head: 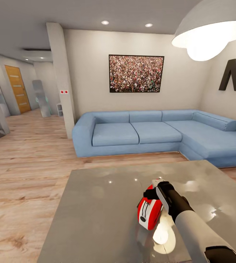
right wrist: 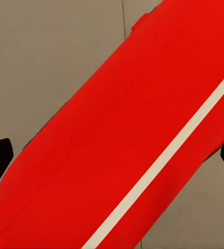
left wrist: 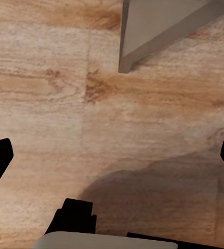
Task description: Turn on the radio receiver that's on the table in the living room.
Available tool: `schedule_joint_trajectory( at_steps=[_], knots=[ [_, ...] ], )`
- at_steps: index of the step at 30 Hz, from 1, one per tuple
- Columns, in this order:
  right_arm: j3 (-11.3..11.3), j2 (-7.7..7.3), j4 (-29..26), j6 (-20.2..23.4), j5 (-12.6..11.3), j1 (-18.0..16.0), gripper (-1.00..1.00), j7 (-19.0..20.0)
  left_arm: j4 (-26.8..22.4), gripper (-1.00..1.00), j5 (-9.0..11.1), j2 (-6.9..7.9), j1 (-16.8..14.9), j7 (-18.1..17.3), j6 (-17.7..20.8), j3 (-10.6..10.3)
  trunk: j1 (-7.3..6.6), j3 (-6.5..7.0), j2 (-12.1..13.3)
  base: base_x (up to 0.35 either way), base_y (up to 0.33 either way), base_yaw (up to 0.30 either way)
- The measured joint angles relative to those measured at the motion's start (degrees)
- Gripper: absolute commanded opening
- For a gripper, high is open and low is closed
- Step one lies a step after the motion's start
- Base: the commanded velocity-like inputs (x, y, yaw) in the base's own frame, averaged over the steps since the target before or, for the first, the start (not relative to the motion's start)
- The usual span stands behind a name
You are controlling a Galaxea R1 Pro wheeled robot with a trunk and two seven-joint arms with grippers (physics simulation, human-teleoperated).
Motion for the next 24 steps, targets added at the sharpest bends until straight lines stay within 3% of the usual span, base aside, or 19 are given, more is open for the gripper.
schedule_joint_trajectory(
  at_steps=[13,14,20,24],
  knots=[
    [0.03,0.0,0.28,0.0,-0.02,0.0,1.0,0.0,-0.01,1.0,-0.01,-0.07,0.01,0.0,0.0,0.0,0.0,0.0,0.0,0.0,0.0,0.0],
    [0.03,0.0,0.34,0.0,-0.01,0.0,-1.0,0.0,-0.01,1.0,-0.02,-0.07,0.01,0.0,0.0,0.0,0.0,0.0,0.0,0.0,0.0,0.0],
    [0.06,0.0,2.05,-5.18,0.14,-0.02,-1.0,0.05,0.02,1.0,-0.07,-0.14,0.03,0.0,0.0,0.0,0.0,0.01,0.0,0.0,0.0,0.0],
    [0.08,-0.01,2.46,-6.34,0.76,-0.06,-1.0,-0.01,0.06,1.0,-0.05,-0.15,0.02,0.0,0.02,0.0,0.0,0.02,0.0,0.0,0.0,0.0]
  ],
)
